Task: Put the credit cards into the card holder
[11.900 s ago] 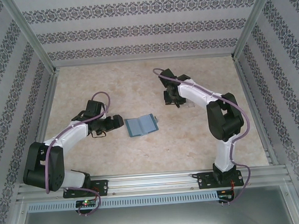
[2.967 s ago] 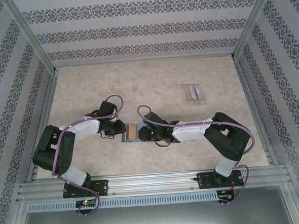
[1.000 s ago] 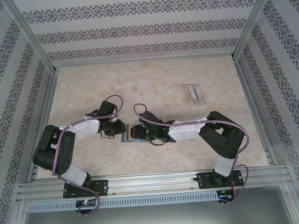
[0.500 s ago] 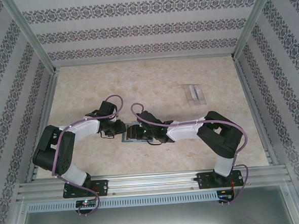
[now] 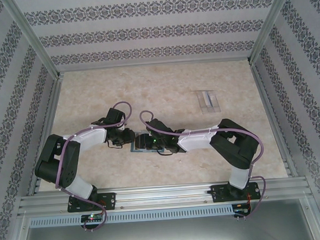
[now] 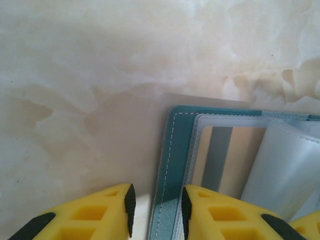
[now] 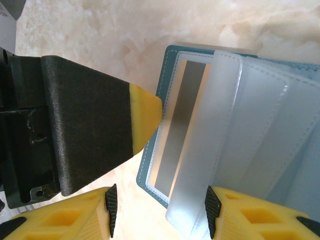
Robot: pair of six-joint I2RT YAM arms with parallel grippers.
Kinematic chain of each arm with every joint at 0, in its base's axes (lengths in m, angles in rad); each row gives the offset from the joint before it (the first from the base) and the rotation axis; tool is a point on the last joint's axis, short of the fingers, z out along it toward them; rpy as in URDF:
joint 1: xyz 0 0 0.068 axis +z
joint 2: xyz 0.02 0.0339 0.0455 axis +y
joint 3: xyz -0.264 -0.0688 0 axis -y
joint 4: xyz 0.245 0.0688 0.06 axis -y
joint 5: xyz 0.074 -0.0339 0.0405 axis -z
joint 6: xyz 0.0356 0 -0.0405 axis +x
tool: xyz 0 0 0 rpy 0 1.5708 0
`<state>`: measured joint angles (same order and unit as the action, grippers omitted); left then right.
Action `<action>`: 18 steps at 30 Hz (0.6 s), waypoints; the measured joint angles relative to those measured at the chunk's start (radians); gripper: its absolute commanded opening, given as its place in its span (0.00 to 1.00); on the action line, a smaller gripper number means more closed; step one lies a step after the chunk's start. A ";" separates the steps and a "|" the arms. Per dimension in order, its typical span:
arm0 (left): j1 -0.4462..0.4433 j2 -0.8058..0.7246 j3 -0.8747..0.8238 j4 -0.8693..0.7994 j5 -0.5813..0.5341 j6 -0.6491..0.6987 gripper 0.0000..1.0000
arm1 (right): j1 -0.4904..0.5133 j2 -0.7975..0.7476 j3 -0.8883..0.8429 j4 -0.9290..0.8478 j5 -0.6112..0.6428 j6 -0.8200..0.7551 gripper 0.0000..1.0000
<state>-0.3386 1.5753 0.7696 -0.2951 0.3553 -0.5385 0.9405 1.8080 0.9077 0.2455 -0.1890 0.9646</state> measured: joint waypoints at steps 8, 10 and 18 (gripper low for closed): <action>0.000 0.000 0.000 0.003 0.003 -0.008 0.33 | 0.000 0.000 -0.001 0.009 0.000 -0.008 0.64; 0.000 0.000 0.000 0.003 0.003 -0.010 0.33 | 0.000 0.000 -0.004 0.019 0.000 -0.015 0.64; 0.000 0.000 0.000 0.003 0.003 -0.012 0.33 | 0.000 0.000 -0.016 0.037 0.000 -0.022 0.66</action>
<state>-0.3386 1.5753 0.7696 -0.2924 0.3580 -0.5503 0.9405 1.8076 0.8913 0.2829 -0.1890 0.9428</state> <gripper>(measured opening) 0.333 0.650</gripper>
